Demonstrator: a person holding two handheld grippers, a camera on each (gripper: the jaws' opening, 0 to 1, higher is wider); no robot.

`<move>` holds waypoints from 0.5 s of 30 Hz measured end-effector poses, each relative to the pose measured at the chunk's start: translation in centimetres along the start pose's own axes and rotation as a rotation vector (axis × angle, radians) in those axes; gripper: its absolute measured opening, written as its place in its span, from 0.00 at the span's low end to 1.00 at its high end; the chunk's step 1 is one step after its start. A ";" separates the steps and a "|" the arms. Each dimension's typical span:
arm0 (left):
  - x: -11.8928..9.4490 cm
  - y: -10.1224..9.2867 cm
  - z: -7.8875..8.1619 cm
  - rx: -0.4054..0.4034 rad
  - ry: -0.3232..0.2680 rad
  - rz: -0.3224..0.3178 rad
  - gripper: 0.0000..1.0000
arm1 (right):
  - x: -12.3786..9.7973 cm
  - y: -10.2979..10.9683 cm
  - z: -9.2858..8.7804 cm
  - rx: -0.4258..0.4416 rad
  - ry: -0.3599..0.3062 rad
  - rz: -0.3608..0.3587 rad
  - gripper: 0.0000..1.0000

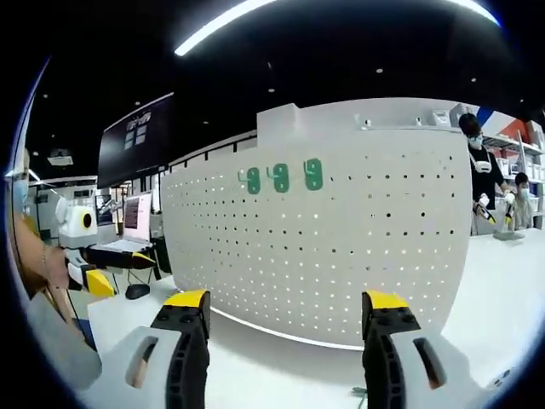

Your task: Insert the hook assembly into the mounting plate slot until the hook locks in place.

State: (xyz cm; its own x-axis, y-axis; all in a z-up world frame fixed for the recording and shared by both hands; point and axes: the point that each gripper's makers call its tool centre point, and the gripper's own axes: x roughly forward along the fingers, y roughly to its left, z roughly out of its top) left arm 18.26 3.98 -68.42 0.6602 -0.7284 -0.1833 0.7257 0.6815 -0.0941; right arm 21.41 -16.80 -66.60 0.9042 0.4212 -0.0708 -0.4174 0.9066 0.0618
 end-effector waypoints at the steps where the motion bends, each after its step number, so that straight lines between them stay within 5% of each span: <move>1: -0.1 0.0 -0.2 0.003 0.005 0.000 0.88 | -0.1 0.0 -0.3 0.000 0.007 -0.001 0.71; 15: -1.0 0.1 -2.0 -0.022 0.038 0.012 0.88 | -2.3 1.1 -3.8 0.009 0.092 0.030 0.71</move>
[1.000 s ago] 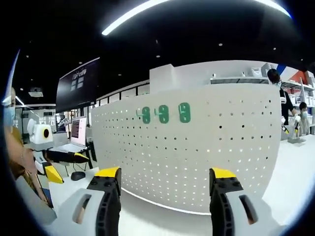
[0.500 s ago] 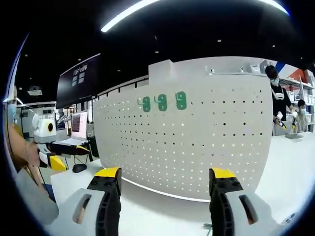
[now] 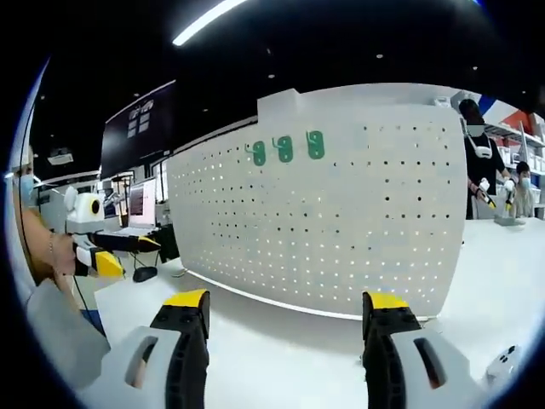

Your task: Insert the hook assembly into the mounting plate slot until the hook locks in place.

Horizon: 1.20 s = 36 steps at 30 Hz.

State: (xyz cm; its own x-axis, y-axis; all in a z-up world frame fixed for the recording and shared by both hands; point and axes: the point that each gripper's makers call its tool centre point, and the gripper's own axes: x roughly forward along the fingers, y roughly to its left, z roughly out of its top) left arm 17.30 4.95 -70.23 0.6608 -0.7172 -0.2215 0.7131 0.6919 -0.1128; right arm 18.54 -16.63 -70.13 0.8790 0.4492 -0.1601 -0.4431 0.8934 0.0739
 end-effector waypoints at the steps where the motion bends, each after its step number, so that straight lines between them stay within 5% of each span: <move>1: 0.0 0.0 -0.1 0.000 0.001 0.000 0.88 | -0.1 0.1 -0.2 -0.001 0.004 0.003 0.71; 25: -1.1 -0.2 -3.9 -0.029 0.078 0.006 0.87 | -2.4 0.3 -3.5 0.050 0.101 -0.001 0.71; 36: -0.8 -0.6 -3.5 -0.005 0.089 -0.010 0.87 | -2.5 0.2 -3.8 0.065 0.109 0.000 0.71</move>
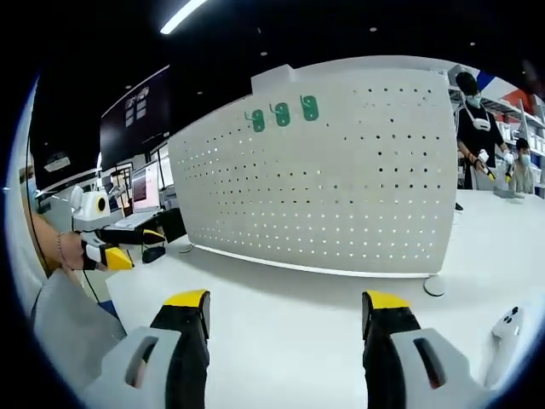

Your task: Insert the hook assembly into the mounting plate slot until the hook locks in place.

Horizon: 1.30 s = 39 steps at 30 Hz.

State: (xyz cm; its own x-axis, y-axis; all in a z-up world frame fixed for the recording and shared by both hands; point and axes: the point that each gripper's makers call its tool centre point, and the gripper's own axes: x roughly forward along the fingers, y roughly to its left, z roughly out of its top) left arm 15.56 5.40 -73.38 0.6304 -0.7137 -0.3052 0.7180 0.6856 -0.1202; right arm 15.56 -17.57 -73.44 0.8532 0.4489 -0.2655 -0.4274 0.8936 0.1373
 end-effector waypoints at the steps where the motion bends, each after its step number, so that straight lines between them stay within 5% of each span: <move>1: 0.1 -0.1 0.3 0.008 -0.002 -0.006 0.87 | 0.0 0.0 0.0 0.000 0.000 0.000 0.71; 15: 4.3 -1.6 3.9 0.132 0.015 -0.143 0.88 | 0.0 -0.2 -0.3 0.004 0.011 -0.007 0.71; 27: 8.1 -3.4 4.8 0.224 0.083 -0.279 0.88 | 0.0 -0.2 -1.3 0.006 0.058 -0.012 0.69; 39: 11.0 -4.8 3.7 0.359 0.211 -0.405 0.89 | 0.0 -0.4 -1.5 0.010 0.066 -0.018 0.69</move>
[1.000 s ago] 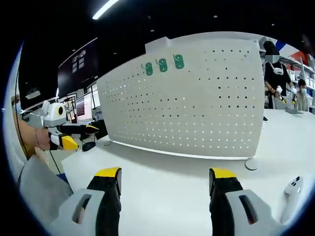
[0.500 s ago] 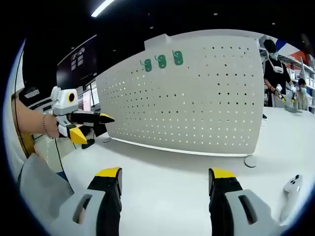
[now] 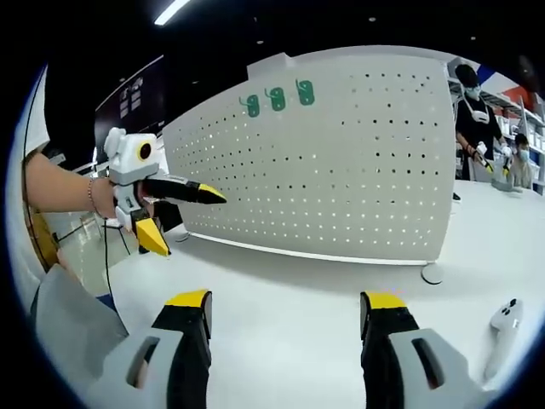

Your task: Insert the hook assembly into the mounting plate slot until the hook locks in place.

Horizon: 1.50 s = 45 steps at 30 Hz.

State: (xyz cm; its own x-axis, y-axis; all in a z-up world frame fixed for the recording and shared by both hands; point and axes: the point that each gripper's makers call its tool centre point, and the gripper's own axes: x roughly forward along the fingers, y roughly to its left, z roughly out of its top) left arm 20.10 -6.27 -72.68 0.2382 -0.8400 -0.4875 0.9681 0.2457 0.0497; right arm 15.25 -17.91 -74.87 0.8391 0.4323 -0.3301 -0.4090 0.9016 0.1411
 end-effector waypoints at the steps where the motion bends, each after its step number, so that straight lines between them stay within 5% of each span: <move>1: 0.3 0.0 0.0 0.008 0.012 -0.011 0.89 | 0.0 0.1 0.0 -0.003 0.000 0.000 0.69; 26: 6.0 0.6 0.2 0.209 0.156 -0.195 0.86 | -0.1 0.2 0.0 0.003 0.001 0.004 0.69; 45: 10.9 1.0 -0.7 0.257 0.234 -0.269 0.82 | -0.2 0.2 -0.4 0.002 0.018 0.003 0.69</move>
State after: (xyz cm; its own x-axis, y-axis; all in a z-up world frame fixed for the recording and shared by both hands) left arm 23.55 -14.82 -78.51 -0.0204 -0.7181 -0.6956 0.9882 -0.1201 0.0950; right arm 14.84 -17.85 -75.12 0.8314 0.4345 -0.3464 -0.4104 0.9004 0.1443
